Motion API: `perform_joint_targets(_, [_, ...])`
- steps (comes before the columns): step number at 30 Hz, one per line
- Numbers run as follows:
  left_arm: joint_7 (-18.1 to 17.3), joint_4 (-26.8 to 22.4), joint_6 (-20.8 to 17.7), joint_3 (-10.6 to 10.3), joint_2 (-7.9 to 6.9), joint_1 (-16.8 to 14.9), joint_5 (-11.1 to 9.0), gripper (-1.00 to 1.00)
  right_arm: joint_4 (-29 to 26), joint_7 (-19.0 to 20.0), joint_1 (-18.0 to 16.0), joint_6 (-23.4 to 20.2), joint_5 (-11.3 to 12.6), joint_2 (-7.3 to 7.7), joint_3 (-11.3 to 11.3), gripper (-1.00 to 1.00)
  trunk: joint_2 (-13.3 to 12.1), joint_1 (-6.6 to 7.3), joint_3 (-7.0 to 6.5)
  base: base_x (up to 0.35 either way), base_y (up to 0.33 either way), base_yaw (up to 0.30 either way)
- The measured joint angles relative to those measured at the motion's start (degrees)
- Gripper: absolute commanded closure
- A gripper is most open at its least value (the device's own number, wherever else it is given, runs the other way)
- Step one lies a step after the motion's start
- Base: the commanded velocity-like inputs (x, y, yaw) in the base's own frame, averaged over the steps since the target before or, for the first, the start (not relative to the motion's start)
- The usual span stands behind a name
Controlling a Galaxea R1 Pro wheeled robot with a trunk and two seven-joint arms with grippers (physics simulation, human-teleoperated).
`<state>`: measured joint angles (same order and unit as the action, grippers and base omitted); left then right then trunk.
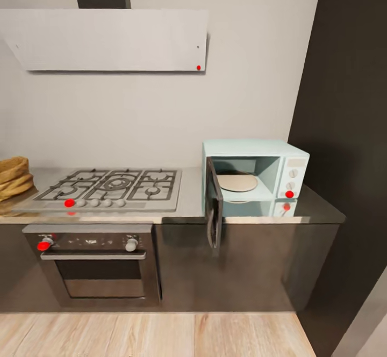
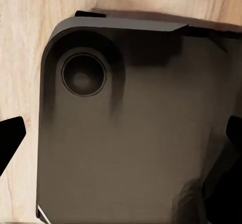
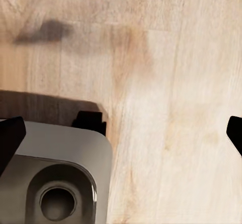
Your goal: In the kitchen, take the popcorn bag from the countertop, put it into the microwave, and heat it until the popcorn is cooked so the cooked popcorn ends up inside the bag.
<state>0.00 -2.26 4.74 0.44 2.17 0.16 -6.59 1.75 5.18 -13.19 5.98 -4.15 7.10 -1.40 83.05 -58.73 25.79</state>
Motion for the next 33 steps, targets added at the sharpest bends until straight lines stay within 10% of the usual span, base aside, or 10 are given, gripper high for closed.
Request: perform_joint_targets(33, [0.00, 0.03, 0.09, 0.00, 0.01, 0.00, -0.01, -1.00, 0.00, -0.05, 0.00, 0.09, 0.01, 0.00, 0.01, -1.00, 0.00, 0.00, -0.73, 0.000, 0.000, 0.262])
